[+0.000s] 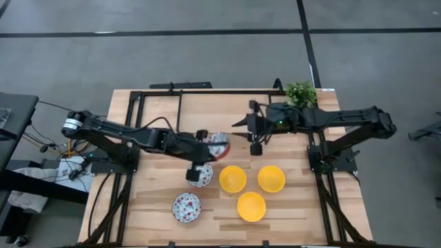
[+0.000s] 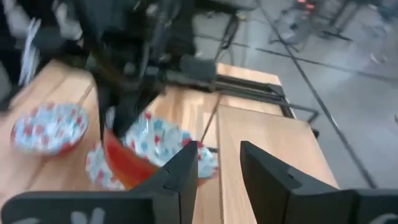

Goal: Pick & Place Mini bowls
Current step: Put the top left red patterned bowl on the shelf

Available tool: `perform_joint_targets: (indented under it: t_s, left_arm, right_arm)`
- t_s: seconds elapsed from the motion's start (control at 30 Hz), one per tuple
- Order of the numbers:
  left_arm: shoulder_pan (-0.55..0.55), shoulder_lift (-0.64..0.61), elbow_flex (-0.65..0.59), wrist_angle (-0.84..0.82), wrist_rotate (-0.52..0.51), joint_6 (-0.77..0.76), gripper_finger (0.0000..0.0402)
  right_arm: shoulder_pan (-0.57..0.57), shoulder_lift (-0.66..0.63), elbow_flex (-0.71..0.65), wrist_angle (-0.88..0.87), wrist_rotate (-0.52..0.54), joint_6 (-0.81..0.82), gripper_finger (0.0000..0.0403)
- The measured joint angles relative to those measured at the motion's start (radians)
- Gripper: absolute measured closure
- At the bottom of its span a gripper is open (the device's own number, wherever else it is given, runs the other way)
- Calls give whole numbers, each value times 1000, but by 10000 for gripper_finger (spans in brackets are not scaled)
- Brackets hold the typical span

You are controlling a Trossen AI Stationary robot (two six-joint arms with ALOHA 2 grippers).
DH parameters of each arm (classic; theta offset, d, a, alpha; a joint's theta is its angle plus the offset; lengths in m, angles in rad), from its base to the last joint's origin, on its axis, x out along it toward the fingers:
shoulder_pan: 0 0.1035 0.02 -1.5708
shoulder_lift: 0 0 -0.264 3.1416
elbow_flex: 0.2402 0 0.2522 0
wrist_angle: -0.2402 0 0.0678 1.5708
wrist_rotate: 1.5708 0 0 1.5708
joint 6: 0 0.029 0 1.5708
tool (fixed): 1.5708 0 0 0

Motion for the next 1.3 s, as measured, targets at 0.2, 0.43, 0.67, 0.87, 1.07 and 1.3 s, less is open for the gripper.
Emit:
perform_joint_targets:
  t_s: [0.2, 0.43, 0.67, 0.87, 1.07, 1.3]
  left_arm:
    - [-56, -24, 0, -149, 29, 17, 382]
    - [-112, -21, 0, -207, -55, 40, 382]
    - [-136, -20, -1, -218, -57, 32, 382]
    - [-142, -20, -1, -220, -57, 31, 382]
    - [-142, -20, -1, -220, -23, 29, 382]
    - [-142, -20, -1, -220, 12, 30, 382]
  right_arm:
    - [65, 80, 95, -75, 0, -186, 290]
    - [125, 190, 112, -133, 43, -364, 290]
    - [181, 261, 112, -95, 195, -465, 290]
    - [205, 264, 112, -87, 119, -439, 290]
    - [204, 264, 112, -87, 88, -399, 290]
    - [209, 264, 112, -84, 13, -400, 290]
